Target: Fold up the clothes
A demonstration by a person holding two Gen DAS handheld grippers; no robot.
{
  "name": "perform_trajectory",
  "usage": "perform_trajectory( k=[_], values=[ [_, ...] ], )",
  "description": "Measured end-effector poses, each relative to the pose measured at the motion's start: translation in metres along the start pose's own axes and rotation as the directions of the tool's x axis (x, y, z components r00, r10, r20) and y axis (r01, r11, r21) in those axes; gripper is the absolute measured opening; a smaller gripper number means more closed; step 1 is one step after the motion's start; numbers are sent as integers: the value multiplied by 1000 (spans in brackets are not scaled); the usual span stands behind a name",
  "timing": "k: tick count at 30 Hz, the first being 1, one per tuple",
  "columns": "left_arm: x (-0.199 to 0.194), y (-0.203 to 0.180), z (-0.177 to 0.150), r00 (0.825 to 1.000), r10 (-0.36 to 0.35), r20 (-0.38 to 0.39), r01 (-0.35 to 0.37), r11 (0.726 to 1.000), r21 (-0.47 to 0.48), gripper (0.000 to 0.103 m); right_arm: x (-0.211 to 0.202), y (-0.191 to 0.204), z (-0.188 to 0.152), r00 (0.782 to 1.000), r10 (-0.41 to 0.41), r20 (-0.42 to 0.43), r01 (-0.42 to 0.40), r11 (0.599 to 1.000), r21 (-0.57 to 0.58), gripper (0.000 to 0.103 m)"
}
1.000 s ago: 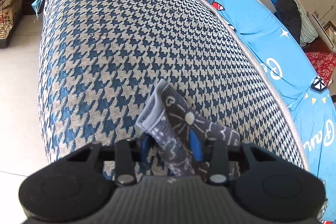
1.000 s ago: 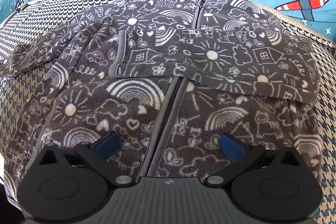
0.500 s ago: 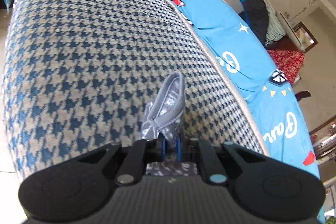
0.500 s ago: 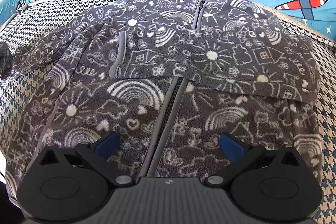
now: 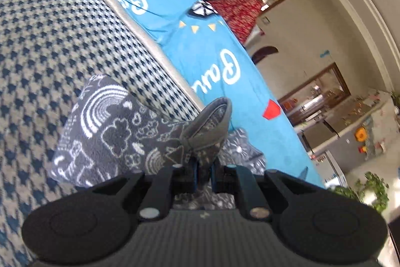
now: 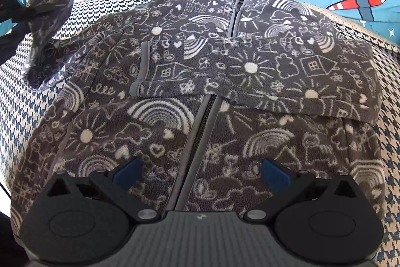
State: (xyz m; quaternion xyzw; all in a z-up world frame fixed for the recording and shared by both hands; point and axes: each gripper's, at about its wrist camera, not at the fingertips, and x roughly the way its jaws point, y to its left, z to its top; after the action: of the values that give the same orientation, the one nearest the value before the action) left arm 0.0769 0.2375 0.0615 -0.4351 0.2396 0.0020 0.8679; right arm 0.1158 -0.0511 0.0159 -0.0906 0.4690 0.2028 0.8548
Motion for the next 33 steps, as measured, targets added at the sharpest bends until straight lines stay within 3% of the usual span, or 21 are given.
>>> perform_trajectory(
  k=[3,4,5,7,11,14,18,22,27,33],
  values=[
    [20,-16,-20,993,-1,-122,8,998,63,12,-4,-10,3,999,42,17,-43,997,70,103],
    [26,-21,-27,987,3,-163,11,996,84,24,-5,-14,4,998,58,23,-60,993,99,103],
    [30,-23,-31,982,8,-186,10,995,95,45,-6,-19,5,997,76,29,-79,988,133,103],
    [32,-23,-35,979,19,-204,2,995,99,68,-8,-26,6,994,104,40,-109,977,183,103],
    [31,-20,-35,979,20,-202,0,995,97,82,-9,-30,8,991,124,55,-133,966,222,103],
    [24,-12,-25,987,25,-156,-14,997,70,87,-11,-30,9,986,146,83,-161,962,221,103],
    [16,-3,-15,990,100,-101,-95,994,50,87,-18,-26,11,961,224,159,-253,948,195,103],
    [11,2,-12,980,185,-70,-180,981,65,90,-18,-19,17,932,279,232,-320,934,158,103],
    [8,4,-9,959,281,-35,-276,955,109,99,-5,-19,26,906,334,259,-384,907,174,102],
    [5,11,-4,956,292,-35,-288,954,79,99,5,-20,36,874,365,322,-433,884,174,102]
  ],
)
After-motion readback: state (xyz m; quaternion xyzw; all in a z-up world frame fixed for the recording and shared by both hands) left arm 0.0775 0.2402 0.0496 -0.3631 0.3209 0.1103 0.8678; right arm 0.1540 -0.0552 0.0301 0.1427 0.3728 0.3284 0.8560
